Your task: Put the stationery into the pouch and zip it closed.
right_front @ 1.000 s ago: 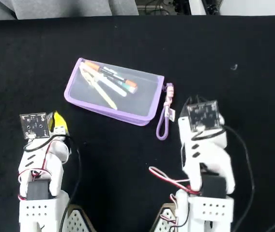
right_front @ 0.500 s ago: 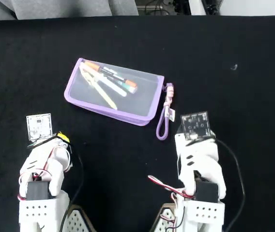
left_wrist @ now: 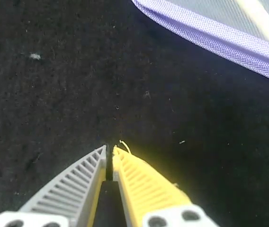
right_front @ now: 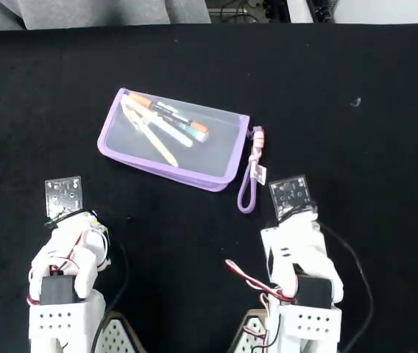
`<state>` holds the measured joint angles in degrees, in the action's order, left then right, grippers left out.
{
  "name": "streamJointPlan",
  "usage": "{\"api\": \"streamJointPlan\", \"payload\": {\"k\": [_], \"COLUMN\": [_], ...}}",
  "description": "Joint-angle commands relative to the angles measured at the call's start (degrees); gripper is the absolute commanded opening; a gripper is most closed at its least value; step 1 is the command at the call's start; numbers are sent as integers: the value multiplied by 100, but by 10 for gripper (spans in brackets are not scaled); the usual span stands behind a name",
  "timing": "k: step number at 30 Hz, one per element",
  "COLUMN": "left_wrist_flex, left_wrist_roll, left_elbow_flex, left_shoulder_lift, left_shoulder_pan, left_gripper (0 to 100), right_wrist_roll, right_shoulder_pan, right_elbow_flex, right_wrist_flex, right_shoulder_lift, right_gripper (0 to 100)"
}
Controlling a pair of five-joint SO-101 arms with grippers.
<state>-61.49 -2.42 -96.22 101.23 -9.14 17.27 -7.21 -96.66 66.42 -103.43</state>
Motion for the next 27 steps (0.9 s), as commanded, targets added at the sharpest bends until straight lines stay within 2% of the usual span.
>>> {"api": "streamJointPlan", "payload": {"k": [1,8,27], "left_wrist_flex": [-35,-985,-993], "left_wrist_roll": [-35,-35,-44], "left_elbow_flex": [-145,-136,-136], "left_shoulder_lift": [-18,26,26], "left_shoulder_pan": [-4,4,-40], "left_gripper": [30,30,30], "right_wrist_roll": [0,0,0], "right_shoulder_pan": [-79,-79,-70], "right_elbow_flex": [22,22,22], "right_wrist_flex": [360,826,826], "right_shoulder_lift": [-488,-488,-488], "right_gripper": [42,40,40]}}
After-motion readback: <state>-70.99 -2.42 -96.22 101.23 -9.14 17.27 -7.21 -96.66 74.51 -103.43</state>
